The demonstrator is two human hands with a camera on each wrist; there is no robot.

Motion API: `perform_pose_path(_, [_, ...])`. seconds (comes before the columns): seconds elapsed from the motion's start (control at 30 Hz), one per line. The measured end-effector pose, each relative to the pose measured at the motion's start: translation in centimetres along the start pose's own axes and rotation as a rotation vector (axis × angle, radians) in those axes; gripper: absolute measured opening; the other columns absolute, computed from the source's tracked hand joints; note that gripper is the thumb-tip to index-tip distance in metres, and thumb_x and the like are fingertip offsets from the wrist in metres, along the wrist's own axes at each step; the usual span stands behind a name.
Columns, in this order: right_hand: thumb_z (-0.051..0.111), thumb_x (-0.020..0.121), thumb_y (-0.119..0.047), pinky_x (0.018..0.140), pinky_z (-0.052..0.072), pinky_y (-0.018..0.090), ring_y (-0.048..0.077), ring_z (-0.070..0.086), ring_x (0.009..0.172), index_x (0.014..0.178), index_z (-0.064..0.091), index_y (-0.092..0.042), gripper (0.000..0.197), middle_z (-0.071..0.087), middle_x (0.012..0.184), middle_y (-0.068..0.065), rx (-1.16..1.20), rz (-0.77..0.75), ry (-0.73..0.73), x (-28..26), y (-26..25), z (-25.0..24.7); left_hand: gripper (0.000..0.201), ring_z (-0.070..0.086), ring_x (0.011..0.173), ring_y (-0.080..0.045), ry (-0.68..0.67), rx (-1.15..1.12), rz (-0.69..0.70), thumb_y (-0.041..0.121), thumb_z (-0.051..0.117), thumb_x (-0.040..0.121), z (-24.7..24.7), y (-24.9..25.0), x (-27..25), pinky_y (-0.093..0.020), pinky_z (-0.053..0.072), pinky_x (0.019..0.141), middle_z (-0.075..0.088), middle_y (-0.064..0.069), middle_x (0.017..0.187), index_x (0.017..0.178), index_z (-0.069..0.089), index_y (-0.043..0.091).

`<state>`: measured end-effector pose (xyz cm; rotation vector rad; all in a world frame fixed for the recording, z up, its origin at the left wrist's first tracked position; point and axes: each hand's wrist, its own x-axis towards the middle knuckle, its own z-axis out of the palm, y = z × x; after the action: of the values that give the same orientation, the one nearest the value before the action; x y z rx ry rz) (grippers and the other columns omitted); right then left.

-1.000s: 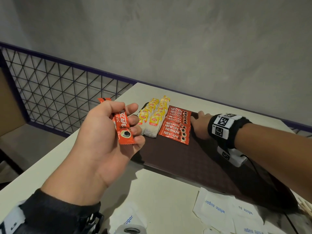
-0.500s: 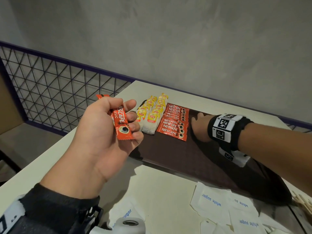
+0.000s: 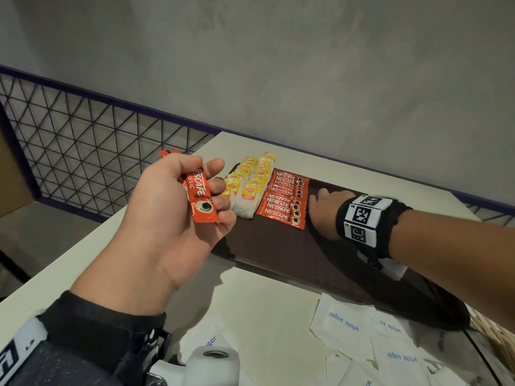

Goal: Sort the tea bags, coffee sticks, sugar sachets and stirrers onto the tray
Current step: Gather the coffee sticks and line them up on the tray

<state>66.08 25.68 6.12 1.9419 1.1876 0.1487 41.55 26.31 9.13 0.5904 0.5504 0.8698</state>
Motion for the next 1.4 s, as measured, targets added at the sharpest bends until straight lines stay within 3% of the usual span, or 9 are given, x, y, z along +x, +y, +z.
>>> perform_pose_path(0.27, [0.077,0.085,-0.028,0.097,0.053,0.043,0.032,0.054,0.128,0.16,0.01,-0.01,0.102,0.038,0.146,0.013,0.084,0.037,-0.012,0.0,-0.2,0.1,0.032,0.038,0.054,-0.011,0.003,-0.01,0.001,0.029,0.045,0.099,0.1,0.1,-0.2,-0.023,0.034,0.051,0.046,0.002,0.066,0.08,0.066,0.014])
perform_pose_path(0.6, [0.056,0.1,-0.025,0.097,0.052,0.042,0.028,0.057,0.126,0.153,0.037,-0.006,0.059,0.05,0.143,0.011,0.017,-0.078,0.026,-3.9,-0.5,0.7,0.033,0.038,0.054,-0.011,-0.009,-0.012,-0.004,0.029,0.045,0.099,0.1,0.2,-0.3,-0.023,0.033,0.053,0.046,0.003,0.066,0.079,0.066,0.014])
perform_pose_path(0.87, [0.059,0.097,-0.029,0.096,0.054,0.045,0.025,0.061,0.118,0.136,0.058,-0.014,0.042,0.06,0.131,0.006,-0.038,-0.148,0.003,-4.6,-1.9,-0.7,0.032,0.038,0.057,-0.011,-0.01,0.046,-0.002,0.029,0.046,0.098,0.3,-0.2,-0.2,-0.025,0.033,0.055,0.047,0.002,0.067,0.085,0.07,0.013])
perform_pose_path(1.03, [0.052,0.1,-0.03,0.082,0.054,0.035,0.022,0.062,0.087,0.111,0.067,-0.015,0.024,0.058,0.089,0.0,0.022,-0.13,0.03,-6.3,-0.4,-2.0,0.041,0.041,0.058,-0.012,-0.033,0.117,0.014,0.031,0.046,0.1,0.4,-0.4,-0.3,-0.027,0.032,0.059,0.05,0.0,0.067,0.086,0.078,0.01])
perform_pose_path(1.1, [0.048,0.099,-0.027,0.072,0.051,0.03,0.017,0.056,0.074,0.096,0.061,-0.015,0.017,0.055,0.079,0.0,0.142,-0.135,0.113,-7.1,1.4,-3.0,0.044,0.046,0.058,-0.011,-0.045,0.156,0.029,0.032,0.046,0.102,0.7,-0.6,-0.5,-0.028,0.032,0.062,0.052,0.0,0.068,0.092,0.082,0.009])
perform_pose_path(1.17, [0.047,0.099,-0.027,0.069,0.054,0.032,0.02,0.062,0.075,0.093,0.063,-0.013,0.022,0.064,0.085,0.005,0.455,-0.186,0.214,-8.0,3.0,-4.2,0.045,0.056,0.059,-0.011,-0.052,0.218,0.062,0.035,0.046,0.105,1.1,-0.9,-0.8,-0.03,0.038,0.067,0.058,0.001,0.072,0.102,0.083,0.01])
perform_pose_path(1.23, [0.053,0.1,-0.028,0.066,0.054,0.035,0.022,0.065,0.075,0.101,0.07,-0.01,0.025,0.07,0.088,0.007,1.104,-0.333,0.192,-9.3,3.5,-5.4,0.043,0.065,0.073,-0.014,-0.067,0.284,0.095,0.038,0.045,0.106,1.4,-1.2,-1.1,-0.035,0.045,0.079,0.069,0.001,0.082,0.108,0.082,0.016])
perform_pose_path(1.3, [0.059,0.1,-0.032,0.069,0.054,0.037,0.022,0.064,0.073,0.114,0.07,-0.005,0.033,0.069,0.089,0.009,1.622,-0.544,0.028,-11.1,3.2,-6.4,0.04,0.07,0.09,-0.02,-0.084,0.337,0.132,0.04,0.045,0.107,1.6,-1.5,-1.4,-0.043,0.048,0.098,0.077,0.0,0.093,0.112,0.079,0.02])
perform_pose_path(1.4, [0.063,0.096,-0.036,0.082,0.059,0.036,0.027,0.072,0.087,0.12,0.067,-0.004,0.04,0.076,0.102,0.012,1.739,-0.723,-0.013,-13.1,2.0,-6.3,0.035,0.071,0.093,-0.024,-0.107,0.357,0.191,0.04,0.048,0.106,1.7,-1.4,-1.9,-0.051,0.046,0.108,0.079,-0.006,0.103,0.117,0.076,0.023])
